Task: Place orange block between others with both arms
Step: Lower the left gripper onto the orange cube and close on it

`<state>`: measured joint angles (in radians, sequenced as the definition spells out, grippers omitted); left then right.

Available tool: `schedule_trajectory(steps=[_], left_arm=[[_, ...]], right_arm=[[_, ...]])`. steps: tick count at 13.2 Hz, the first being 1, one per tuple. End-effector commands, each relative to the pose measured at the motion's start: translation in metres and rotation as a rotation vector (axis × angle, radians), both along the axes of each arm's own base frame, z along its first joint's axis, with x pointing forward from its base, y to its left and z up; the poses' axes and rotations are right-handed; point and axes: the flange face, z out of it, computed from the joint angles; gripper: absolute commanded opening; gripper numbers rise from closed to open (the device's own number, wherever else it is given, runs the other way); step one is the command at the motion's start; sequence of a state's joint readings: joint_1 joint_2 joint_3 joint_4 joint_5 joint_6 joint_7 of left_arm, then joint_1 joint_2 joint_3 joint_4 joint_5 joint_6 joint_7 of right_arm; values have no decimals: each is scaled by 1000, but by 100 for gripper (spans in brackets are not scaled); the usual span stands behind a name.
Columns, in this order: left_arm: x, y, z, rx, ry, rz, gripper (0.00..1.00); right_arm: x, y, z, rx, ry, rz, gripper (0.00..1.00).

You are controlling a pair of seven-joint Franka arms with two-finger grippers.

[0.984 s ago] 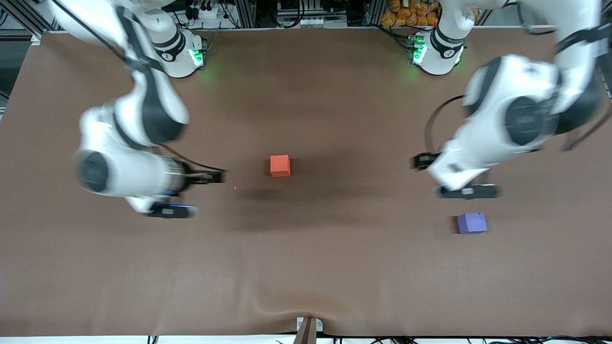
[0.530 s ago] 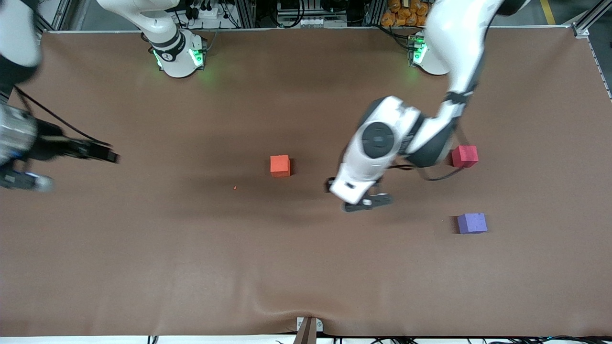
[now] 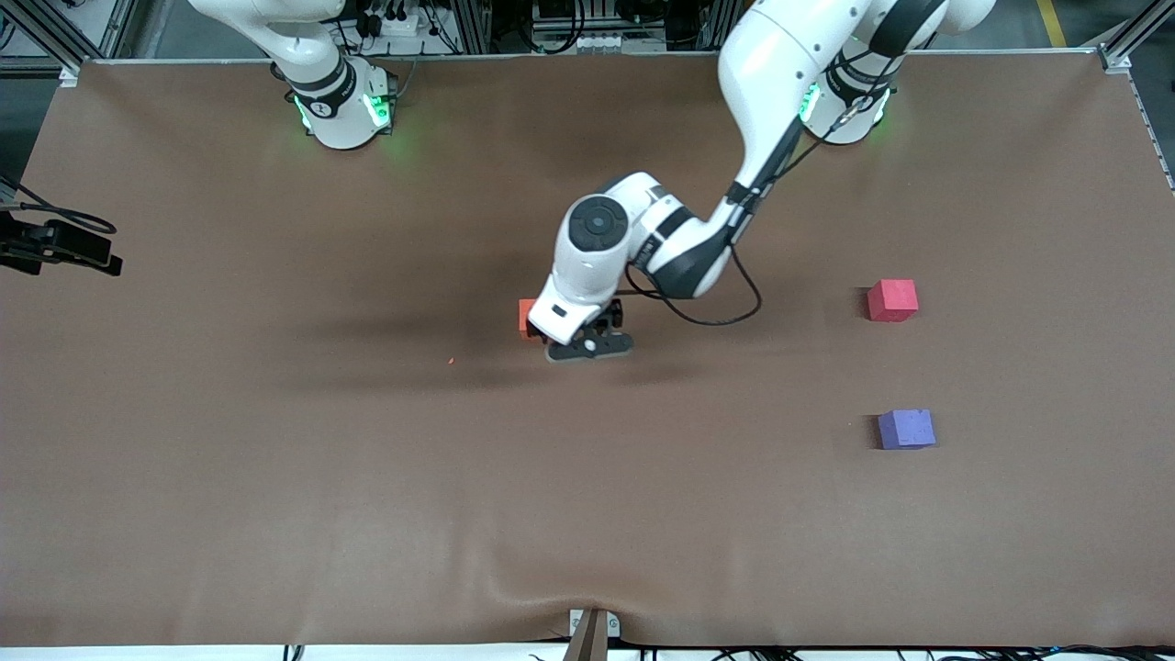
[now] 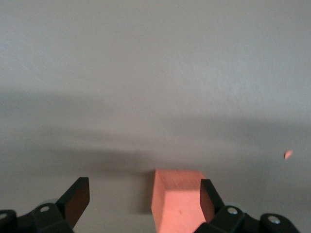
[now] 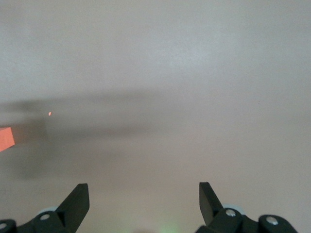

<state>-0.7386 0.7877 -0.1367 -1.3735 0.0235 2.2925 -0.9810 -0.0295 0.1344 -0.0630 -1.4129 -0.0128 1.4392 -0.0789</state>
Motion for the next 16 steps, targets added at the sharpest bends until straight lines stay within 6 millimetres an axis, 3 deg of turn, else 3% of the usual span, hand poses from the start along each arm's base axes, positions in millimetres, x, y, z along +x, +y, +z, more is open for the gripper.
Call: schedule_trajectory(steps=[1, 5, 7, 12, 13, 14, 15, 16], left_arm=[[-5, -19, -14, -40, -58, -11, 100], [-35, -45, -25, -42, -72, -56, 100], [-44, -50, -38, -4, -92, -77, 100], [-51, -53, -59, 23, -105, -62, 100], [-52, -54, -65, 11, -100, -13, 92], [-52, -55, -65, 2, -91, 48, 33], [-52, -55, -63, -2, -84, 92, 0], [-52, -55, -61, -4, -85, 102, 0]], right_arm=[[-8, 3, 3, -26, 11, 18, 100], [-6, 7, -1, -20, 17, 22, 100], [-4, 20, -1, -25, 12, 43, 100], [-1, 15, -7, -21, 16, 34, 100], [0, 17, -8, -19, 19, 37, 100], [0, 19, -8, -19, 19, 41, 100], [0, 19, -8, -19, 19, 41, 100], [0, 19, -8, -19, 19, 41, 100]])
